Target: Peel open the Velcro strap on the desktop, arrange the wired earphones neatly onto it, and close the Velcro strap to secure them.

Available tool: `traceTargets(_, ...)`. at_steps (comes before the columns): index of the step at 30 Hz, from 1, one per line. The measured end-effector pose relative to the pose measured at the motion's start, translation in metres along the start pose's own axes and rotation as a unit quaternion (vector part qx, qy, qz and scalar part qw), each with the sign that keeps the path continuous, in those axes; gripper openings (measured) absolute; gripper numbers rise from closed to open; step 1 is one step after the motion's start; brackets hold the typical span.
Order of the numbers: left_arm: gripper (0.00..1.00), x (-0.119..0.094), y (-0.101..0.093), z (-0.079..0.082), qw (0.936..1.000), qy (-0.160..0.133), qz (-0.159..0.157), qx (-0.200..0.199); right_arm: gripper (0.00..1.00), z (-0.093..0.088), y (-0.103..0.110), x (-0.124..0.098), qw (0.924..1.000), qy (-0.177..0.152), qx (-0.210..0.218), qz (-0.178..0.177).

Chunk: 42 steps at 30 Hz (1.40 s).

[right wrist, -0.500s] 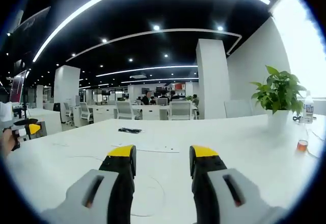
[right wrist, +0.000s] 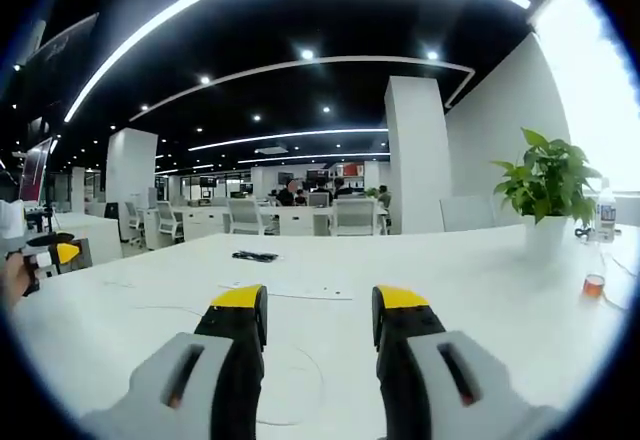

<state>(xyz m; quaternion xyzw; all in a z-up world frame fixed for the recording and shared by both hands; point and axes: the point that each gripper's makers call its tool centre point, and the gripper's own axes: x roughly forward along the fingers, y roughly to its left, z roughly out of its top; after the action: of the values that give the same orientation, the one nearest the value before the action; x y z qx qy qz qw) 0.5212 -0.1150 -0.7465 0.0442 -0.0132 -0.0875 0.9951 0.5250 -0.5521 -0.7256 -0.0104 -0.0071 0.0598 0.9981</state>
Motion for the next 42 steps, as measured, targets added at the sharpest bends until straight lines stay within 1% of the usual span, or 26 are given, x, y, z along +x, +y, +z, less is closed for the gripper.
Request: traceTargets(42, 0.51, 0.0033, -0.002, -0.0023, 1.0, 0.007, -0.003, 0.005, 0.43, -0.0026, 0.0013, 0.0044, 1.0, 0.006, -0.003, 0.004)
